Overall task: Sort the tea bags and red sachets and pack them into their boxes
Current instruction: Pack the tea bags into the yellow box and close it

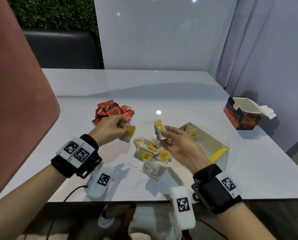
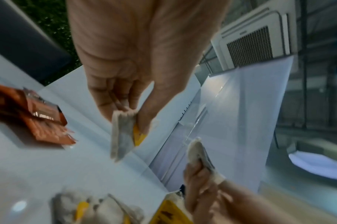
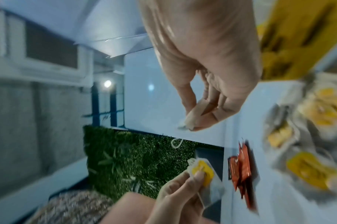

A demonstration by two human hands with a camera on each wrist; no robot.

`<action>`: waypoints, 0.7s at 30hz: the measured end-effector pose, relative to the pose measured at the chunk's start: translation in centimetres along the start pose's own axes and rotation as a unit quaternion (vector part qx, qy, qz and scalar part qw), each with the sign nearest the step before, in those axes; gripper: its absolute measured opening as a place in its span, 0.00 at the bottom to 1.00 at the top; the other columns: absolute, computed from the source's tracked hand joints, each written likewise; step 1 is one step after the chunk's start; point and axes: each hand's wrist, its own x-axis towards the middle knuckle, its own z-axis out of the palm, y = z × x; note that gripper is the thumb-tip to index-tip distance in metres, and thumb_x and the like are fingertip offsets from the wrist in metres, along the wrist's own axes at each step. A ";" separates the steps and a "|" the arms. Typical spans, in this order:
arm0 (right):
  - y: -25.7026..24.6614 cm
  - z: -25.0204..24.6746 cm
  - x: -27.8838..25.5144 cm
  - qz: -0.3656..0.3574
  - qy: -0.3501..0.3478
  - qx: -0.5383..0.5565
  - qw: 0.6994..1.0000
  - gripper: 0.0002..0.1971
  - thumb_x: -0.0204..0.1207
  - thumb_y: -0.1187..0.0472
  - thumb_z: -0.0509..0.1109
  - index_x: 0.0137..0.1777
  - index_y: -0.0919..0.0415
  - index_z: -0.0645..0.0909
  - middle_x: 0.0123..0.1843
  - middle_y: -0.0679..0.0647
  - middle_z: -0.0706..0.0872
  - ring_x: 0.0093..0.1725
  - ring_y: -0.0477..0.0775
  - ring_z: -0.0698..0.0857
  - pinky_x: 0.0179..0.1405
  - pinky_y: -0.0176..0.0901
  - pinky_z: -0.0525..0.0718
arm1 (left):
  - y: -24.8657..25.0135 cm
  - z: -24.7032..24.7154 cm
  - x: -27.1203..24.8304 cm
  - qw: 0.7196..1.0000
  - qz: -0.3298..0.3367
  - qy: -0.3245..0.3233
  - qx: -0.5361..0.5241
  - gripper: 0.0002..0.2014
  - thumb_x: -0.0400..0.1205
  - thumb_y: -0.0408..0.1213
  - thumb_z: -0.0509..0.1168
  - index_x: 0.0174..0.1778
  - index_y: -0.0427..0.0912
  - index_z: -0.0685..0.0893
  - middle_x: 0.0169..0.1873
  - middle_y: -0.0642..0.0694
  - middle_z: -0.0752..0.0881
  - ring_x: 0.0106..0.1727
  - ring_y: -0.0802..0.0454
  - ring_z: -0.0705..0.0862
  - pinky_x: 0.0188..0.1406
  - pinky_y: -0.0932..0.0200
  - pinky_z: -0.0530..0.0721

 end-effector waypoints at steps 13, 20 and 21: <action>4.4 2.2 -0.7 0.042 0.012 -0.008 0.999 0.01 0.74 0.69 0.70 0.42 0.66 0.82 0.34 0.56 0.89 0.33 0.50 0.89 0.28 0.37 0.87 | -0.6 2.5 -1.8 0.986 -0.063 -0.030 -0.154 0.08 0.75 0.31 0.72 0.41 0.27 0.86 0.38 0.34 0.87 0.36 0.42 0.88 0.34 0.58 0.90; 3.6 3.1 0.1 -0.028 0.021 -0.153 0.988 0.10 0.72 0.68 0.73 0.53 0.66 0.81 0.38 0.57 0.87 0.30 0.47 0.86 0.25 0.34 0.82 | -0.5 3.3 -2.6 0.957 -0.108 -0.095 -0.251 0.17 0.81 0.41 0.64 0.49 0.26 0.86 0.45 0.30 0.89 0.42 0.41 0.90 0.41 0.55 0.90; 3.5 3.2 0.1 -0.044 0.026 -0.181 0.982 0.12 0.72 0.69 0.74 0.55 0.66 0.80 0.37 0.57 0.86 0.29 0.46 0.86 0.23 0.34 0.82 | -0.3 3.3 -2.7 0.952 -0.113 -0.098 -0.267 0.19 0.82 0.41 0.63 0.50 0.25 0.85 0.46 0.29 0.89 0.42 0.41 0.90 0.40 0.56 0.90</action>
